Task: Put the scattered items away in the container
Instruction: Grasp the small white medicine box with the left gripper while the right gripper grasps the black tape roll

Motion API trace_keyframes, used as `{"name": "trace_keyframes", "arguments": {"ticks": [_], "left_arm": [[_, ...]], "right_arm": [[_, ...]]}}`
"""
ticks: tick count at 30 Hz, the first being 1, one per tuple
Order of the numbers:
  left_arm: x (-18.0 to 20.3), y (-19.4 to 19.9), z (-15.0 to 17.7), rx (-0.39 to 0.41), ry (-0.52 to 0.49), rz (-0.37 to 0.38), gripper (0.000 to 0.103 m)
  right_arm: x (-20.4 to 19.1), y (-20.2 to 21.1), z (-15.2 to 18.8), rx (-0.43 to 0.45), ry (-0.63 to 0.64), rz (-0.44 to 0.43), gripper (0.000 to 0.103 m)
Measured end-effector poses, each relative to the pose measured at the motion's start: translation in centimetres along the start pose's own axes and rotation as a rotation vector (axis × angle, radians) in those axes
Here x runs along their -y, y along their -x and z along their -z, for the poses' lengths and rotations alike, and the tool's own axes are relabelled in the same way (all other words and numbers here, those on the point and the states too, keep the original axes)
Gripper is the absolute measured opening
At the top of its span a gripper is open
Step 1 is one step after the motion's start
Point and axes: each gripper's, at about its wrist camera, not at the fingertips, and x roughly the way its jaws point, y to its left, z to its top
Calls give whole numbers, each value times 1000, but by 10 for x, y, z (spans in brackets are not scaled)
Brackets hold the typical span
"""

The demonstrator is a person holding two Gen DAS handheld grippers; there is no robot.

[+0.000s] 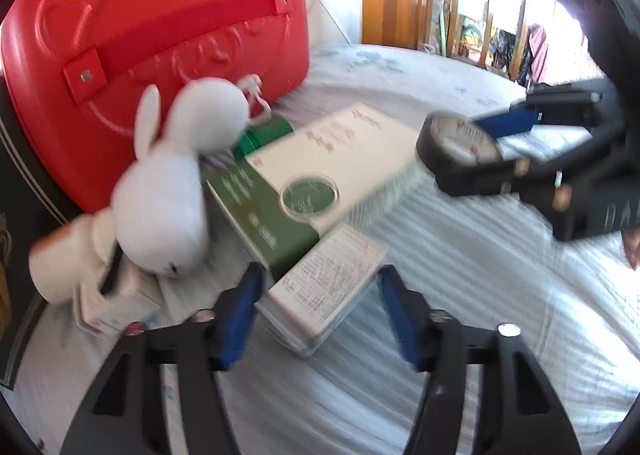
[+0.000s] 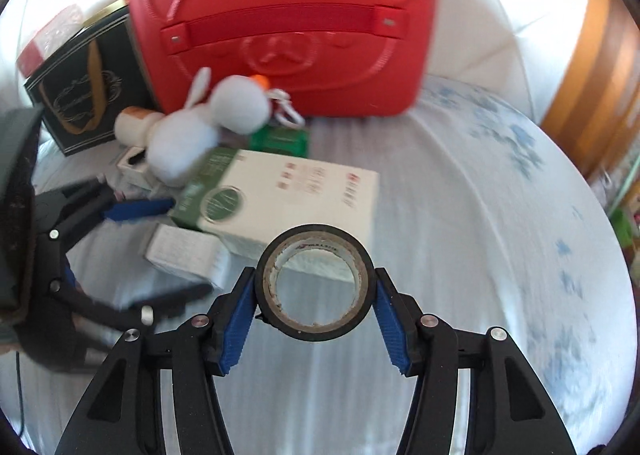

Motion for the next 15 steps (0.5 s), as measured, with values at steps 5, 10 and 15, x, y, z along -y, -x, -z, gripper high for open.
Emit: {"name": "trace_keyframes", "arguments": {"ticks": [5, 10, 15], "left_arm": [[12, 7, 9, -6, 5, 16, 29], [17, 16, 11, -6, 49, 19, 29], [21, 31, 19, -1, 110, -13, 29]], "right_arm": [[6, 8, 5, 3, -7, -11, 56], [4, 10, 7, -13, -20, -21, 56], [-3, 24, 15, -15, -6, -16, 56]]}}
